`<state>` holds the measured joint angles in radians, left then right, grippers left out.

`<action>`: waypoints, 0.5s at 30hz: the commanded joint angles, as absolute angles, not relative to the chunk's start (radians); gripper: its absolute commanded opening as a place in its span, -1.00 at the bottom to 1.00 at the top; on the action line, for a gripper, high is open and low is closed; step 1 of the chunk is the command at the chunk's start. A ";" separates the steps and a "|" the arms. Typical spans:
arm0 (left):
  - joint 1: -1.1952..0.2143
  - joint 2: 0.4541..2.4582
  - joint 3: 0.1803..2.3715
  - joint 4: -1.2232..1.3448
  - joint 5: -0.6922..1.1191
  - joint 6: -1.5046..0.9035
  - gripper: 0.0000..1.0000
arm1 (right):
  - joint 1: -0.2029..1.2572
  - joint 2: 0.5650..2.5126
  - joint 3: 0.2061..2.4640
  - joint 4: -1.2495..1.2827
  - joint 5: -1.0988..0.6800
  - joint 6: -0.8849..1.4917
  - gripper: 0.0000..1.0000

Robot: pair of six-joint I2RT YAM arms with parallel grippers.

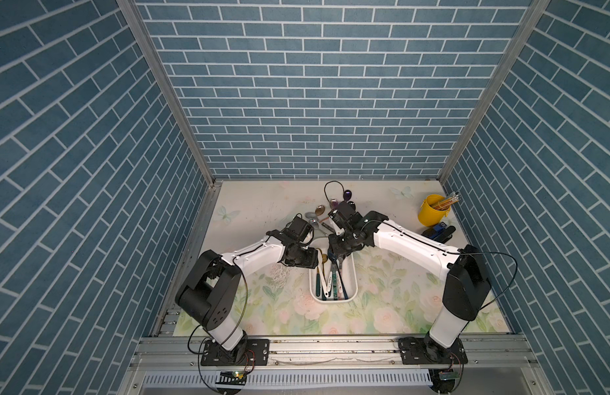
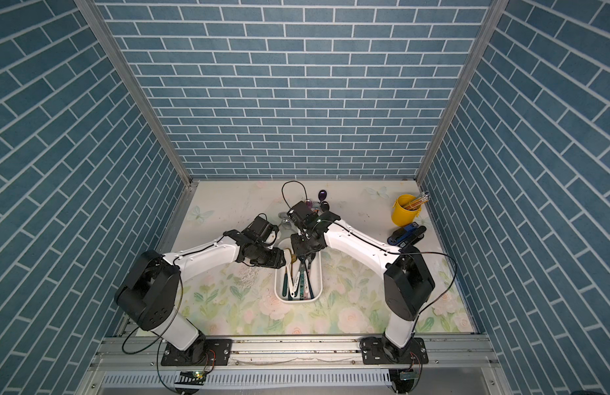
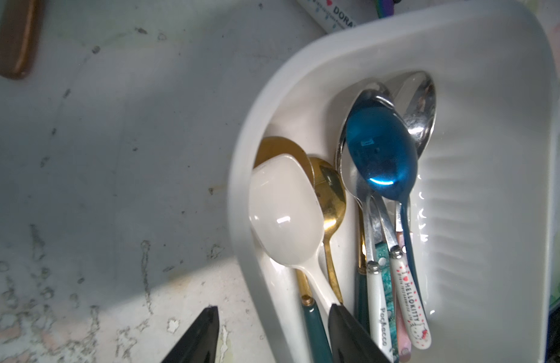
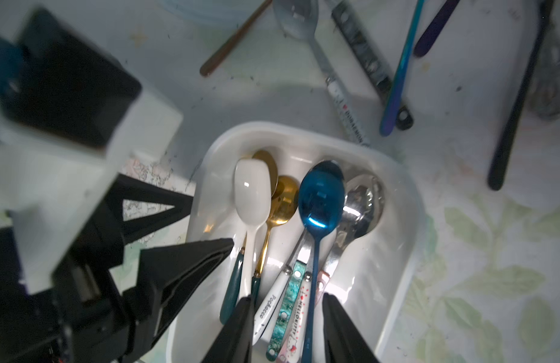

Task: Put the spoon into the storage box
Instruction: Place the spoon in the storage box, then adjust the storage box at the center of the board.

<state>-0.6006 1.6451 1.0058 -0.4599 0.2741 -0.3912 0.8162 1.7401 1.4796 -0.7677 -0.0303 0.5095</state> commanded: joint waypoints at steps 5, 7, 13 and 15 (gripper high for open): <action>-0.640 1.694 1.060 -0.515 0.281 -0.384 0.21 | 0.592 1.816 1.559 -0.784 -0.019 0.275 -0.21; -0.646 1.697 1.067 -0.513 0.297 -0.398 0.20 | 0.547 1.871 1.587 -0.776 -0.013 0.237 -0.22; -0.674 1.716 1.096 -0.508 0.343 -0.449 0.19 | 0.434 2.023 1.701 -0.712 -0.069 0.199 -0.25; -0.682 1.722 1.106 -0.508 0.353 -0.466 0.18 | 0.418 2.078 1.754 -0.717 -0.070 0.176 -0.25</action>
<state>-0.6601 1.7061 1.0790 -0.4980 0.3088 -0.4324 0.4339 2.0315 1.6859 -0.7296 -0.0456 0.2466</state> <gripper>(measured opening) 0.594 0.378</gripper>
